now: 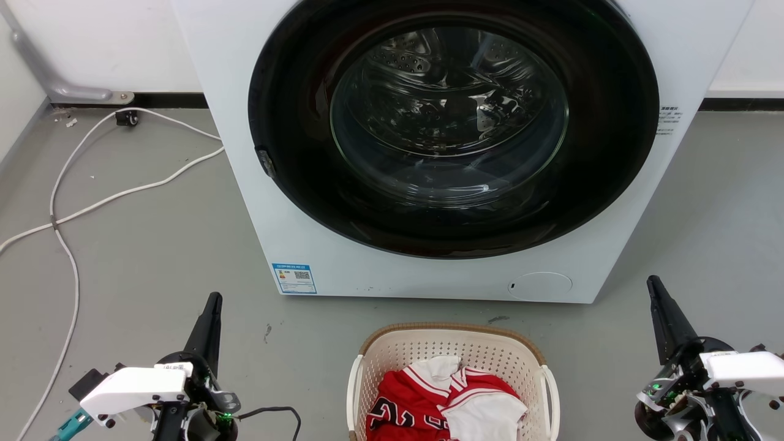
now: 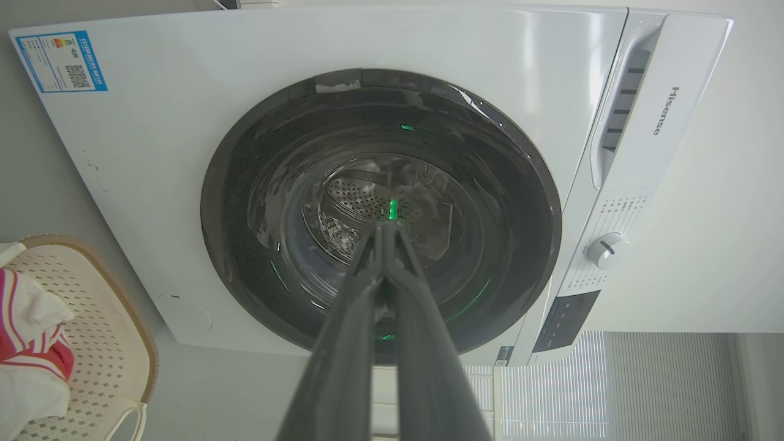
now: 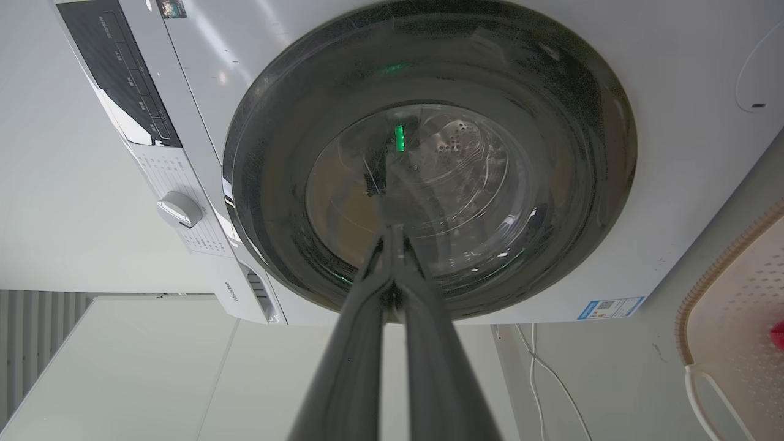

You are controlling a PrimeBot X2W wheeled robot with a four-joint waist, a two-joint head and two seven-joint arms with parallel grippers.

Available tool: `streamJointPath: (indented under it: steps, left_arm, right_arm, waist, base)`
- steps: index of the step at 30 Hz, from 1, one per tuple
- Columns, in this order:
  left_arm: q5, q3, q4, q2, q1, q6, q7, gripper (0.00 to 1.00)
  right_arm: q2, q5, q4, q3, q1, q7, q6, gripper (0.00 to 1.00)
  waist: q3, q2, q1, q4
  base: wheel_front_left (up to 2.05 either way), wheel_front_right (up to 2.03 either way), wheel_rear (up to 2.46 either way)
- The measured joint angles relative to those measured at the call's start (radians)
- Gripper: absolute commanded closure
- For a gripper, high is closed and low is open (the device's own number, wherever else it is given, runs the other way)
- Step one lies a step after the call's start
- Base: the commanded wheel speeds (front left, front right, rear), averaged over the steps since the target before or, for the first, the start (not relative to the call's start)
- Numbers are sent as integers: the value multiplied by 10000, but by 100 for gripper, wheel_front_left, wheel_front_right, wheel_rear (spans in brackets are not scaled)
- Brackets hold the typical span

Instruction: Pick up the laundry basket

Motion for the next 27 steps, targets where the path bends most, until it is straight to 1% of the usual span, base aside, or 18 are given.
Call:
streamJointPath:
  steps: [27]
  left_arm:
    - [15,38,2,-27,-1,0,36,100]
  right_arm:
    - [13,-2,2,-15,-1,17,0,100]
  waist:
    - [0,0,0,0]
  base:
    - [0,0,0]
